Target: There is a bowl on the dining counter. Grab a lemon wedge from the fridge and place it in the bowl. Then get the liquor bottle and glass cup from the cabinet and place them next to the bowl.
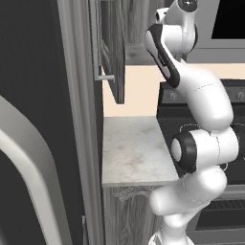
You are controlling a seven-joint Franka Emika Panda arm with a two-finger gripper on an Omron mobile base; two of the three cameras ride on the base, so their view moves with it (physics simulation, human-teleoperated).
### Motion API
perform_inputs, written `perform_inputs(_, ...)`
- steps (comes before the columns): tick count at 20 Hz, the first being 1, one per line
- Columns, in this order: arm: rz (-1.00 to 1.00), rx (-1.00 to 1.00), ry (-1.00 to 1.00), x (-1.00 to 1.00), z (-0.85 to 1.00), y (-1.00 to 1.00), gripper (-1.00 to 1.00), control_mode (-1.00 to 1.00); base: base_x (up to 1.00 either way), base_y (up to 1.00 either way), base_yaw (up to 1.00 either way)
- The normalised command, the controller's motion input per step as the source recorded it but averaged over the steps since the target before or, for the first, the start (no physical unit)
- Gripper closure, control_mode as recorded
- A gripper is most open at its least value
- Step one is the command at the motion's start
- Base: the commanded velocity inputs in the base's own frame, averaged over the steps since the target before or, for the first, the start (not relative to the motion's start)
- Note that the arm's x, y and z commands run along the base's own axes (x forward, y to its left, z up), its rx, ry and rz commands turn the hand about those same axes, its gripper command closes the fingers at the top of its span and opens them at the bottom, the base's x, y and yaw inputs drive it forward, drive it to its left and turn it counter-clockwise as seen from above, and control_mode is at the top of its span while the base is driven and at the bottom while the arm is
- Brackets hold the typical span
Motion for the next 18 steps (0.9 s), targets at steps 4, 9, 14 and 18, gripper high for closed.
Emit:
perform_inputs(4,0.0,0.01,-0.1,-0.6,0.0,0.0,1.0,-1.0,0.0,0.0,0.0)
perform_inputs(9,-0.01,0.0,-0.14,-0.67,0.0,0.0,1.0,-1.0,0.0,0.0,0.0)
perform_inputs(14,-0.03,0.0,-0.09,-0.63,0.0,0.0,1.0,-1.0,0.0,0.0,0.0)
perform_inputs(18,-0.01,0.0,0.0,-0.31,-0.01,0.0,1.0,-1.0,0.0,0.0,0.0)
